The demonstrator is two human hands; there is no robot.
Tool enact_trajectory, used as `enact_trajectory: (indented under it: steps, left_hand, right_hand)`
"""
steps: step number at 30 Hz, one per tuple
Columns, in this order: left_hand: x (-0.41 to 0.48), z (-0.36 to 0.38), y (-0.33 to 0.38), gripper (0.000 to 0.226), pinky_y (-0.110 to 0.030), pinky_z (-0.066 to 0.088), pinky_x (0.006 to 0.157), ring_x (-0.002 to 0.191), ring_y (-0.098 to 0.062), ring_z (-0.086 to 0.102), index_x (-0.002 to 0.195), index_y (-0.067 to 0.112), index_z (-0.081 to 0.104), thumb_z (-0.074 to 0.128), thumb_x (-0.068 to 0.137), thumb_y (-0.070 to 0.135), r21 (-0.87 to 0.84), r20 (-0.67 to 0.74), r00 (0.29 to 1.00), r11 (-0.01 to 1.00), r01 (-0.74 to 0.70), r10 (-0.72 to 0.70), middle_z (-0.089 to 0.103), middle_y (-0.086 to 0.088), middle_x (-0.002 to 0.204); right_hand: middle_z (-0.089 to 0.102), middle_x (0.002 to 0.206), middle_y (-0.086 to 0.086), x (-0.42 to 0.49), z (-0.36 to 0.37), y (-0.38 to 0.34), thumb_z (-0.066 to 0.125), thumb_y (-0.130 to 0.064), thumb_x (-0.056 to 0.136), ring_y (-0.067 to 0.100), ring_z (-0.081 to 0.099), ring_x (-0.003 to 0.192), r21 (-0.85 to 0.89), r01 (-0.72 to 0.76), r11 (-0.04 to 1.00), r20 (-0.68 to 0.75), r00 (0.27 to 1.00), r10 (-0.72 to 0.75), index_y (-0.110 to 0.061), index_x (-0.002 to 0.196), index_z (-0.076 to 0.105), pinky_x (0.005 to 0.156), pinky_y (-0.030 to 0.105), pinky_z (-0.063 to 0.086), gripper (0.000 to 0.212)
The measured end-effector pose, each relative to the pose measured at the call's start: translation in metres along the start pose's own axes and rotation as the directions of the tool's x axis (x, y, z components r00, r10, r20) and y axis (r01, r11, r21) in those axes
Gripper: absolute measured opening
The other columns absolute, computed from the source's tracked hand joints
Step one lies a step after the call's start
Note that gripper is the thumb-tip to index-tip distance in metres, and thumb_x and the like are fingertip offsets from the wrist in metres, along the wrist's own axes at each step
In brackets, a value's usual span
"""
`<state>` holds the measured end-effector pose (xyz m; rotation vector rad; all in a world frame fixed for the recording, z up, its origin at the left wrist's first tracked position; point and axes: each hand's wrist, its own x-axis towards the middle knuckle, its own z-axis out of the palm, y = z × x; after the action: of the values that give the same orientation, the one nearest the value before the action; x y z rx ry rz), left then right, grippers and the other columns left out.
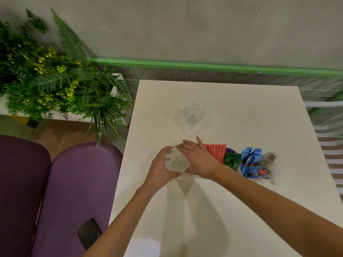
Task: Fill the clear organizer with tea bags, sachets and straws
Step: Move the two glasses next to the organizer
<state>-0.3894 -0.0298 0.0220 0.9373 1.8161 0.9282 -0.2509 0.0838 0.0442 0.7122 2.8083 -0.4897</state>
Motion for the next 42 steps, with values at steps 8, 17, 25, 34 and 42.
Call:
enact_trajectory:
  steps: [8, 17, 25, 34, 42]
  left_hand:
    - [0.000, 0.008, -0.008, 0.091, -0.030, 0.054, 0.086, 0.105, -0.012, 0.059, 0.128, 0.025, 0.044, 0.092, 0.052, 0.009, 0.003, -0.013, 1.000, 1.000, 0.027, -0.027, 0.060, 0.011, 0.115]
    - [0.005, 0.009, -0.010, 0.090, -0.036, 0.054, 0.089, 0.107, -0.013, 0.059, 0.125, 0.028, 0.044, 0.092, 0.050, 0.012, -0.001, 0.005, 1.000, 1.000, 0.021, -0.021, 0.061, 0.010, 0.116]
    - [0.005, 0.010, -0.015, 0.103, -0.025, 0.045, 0.096, 0.121, -0.011, 0.049, 0.140, 0.025, 0.036, 0.093, 0.054, 0.016, 0.015, 0.019, 1.000, 1.000, -0.008, 0.008, 0.050, 0.013, 0.129]
    - [0.028, -0.001, 0.006, 0.093, -0.028, 0.044, 0.095, 0.118, -0.010, 0.051, 0.146, 0.026, 0.032, 0.085, 0.070, 0.029, 0.024, -0.089, 0.993, 0.997, -0.076, 0.078, 0.048, 0.010, 0.135]
    - [0.081, 0.004, 0.044, 0.057, -0.015, 0.048, 0.074, 0.096, -0.012, 0.062, 0.130, 0.026, 0.048, 0.077, 0.081, 0.021, 0.082, -0.116, 0.976, 0.981, -0.174, 0.183, 0.061, 0.007, 0.112]
  right_hand:
    - [0.036, 0.152, 0.004, 0.001, 0.004, 0.000, 0.066, -0.037, 0.084, 0.022, 0.016, 0.148, -0.156, 0.050, 0.987, 0.006, 0.999, -0.050, -0.013, 0.150, 0.027, 0.117, 0.058, -0.006, 0.081]
    - [0.038, 0.150, 0.005, 0.002, 0.003, 0.000, 0.065, -0.034, 0.084, 0.022, 0.019, 0.147, -0.177, 0.028, 0.984, -0.005, 1.000, -0.029, -0.013, 0.149, 0.028, 0.116, 0.058, -0.006, 0.077]
    - [0.035, 0.152, 0.006, -0.001, 0.003, 0.001, 0.069, -0.032, 0.082, 0.024, 0.012, 0.149, -0.191, 0.021, 0.981, -0.013, 1.000, -0.024, -0.015, 0.149, 0.026, 0.116, 0.057, -0.005, 0.082]
    - [0.029, 0.152, 0.002, -0.011, -0.023, 0.025, 0.068, -0.044, 0.082, 0.024, 0.013, 0.147, 0.093, -0.070, 0.993, -0.132, 0.988, 0.082, -0.021, 0.149, 0.026, 0.121, 0.048, 0.003, 0.082]
    - [0.049, 0.137, 0.002, 0.006, -0.041, 0.080, 0.071, -0.033, 0.084, 0.020, 0.042, 0.129, 0.537, -0.279, 0.796, -0.188, 0.880, 0.436, -0.018, 0.142, 0.041, 0.108, 0.030, 0.032, 0.067]
